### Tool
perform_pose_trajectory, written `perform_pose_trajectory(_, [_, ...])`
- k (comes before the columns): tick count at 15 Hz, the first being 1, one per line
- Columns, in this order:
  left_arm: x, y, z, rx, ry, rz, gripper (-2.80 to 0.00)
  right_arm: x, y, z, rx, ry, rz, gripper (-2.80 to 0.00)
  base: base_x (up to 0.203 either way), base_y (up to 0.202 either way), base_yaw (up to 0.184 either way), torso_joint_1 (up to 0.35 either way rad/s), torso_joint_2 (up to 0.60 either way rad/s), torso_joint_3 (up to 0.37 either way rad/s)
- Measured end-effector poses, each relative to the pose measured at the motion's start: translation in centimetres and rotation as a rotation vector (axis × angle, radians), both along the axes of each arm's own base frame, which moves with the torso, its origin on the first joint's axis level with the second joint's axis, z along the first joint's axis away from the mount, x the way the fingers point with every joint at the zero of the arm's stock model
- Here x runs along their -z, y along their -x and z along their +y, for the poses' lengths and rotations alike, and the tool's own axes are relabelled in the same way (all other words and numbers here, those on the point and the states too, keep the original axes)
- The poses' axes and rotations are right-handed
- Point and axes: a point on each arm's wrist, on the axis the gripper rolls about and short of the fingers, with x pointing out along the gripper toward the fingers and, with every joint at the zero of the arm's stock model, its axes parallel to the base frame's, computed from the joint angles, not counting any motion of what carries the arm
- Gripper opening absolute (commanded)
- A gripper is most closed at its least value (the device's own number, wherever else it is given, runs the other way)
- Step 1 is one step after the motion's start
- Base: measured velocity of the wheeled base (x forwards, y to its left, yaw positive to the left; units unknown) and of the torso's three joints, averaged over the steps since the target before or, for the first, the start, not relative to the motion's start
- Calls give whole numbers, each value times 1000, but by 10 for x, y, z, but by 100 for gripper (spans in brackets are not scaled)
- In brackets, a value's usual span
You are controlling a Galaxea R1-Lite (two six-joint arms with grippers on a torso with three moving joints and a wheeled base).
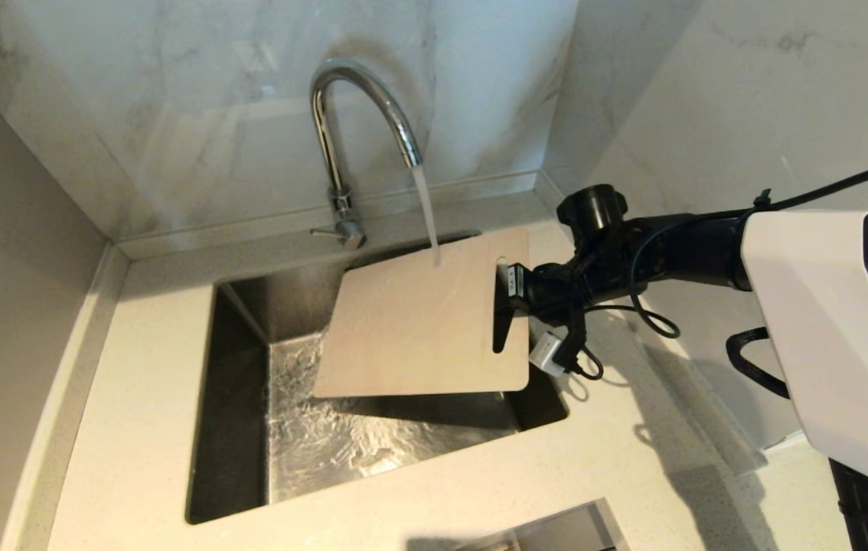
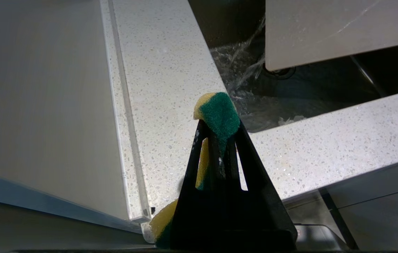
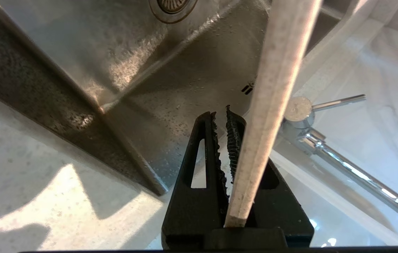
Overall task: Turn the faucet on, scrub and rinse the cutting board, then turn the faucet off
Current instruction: Scrub the cutting board underwater
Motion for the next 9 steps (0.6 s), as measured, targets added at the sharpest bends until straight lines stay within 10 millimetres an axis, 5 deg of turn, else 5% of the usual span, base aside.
perform_pose_trajectory(9, [0, 0, 0, 1, 0, 0, -280, 8, -6, 1, -1, -3, -4, -280, 0, 0, 0, 0, 0, 0])
